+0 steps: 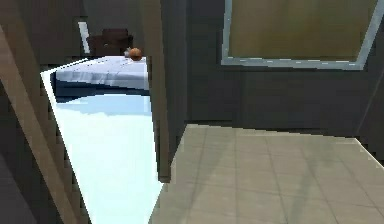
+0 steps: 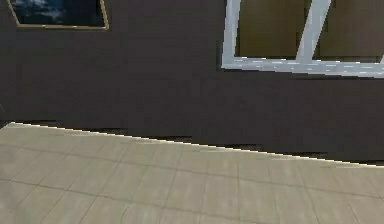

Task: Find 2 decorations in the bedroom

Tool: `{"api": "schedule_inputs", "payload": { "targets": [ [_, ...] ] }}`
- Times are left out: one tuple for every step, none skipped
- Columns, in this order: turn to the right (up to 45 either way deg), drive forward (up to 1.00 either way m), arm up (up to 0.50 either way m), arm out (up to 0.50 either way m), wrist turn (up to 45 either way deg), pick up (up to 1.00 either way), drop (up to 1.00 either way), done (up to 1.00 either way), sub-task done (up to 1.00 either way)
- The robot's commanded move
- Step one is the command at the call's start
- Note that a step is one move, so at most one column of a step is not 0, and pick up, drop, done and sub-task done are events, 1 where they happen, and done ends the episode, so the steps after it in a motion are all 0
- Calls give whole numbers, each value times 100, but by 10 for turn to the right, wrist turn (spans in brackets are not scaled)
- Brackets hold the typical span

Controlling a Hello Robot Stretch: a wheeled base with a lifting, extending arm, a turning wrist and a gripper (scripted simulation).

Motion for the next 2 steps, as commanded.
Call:
{"api": "schedule_inputs", "payload": {
  "targets": [
    [0, 65, 0, 0, 0, 0, 0, 0, 0],
    [-300, 0, 0, 0, 0, 0, 0, 0, 0]
  ]
}}
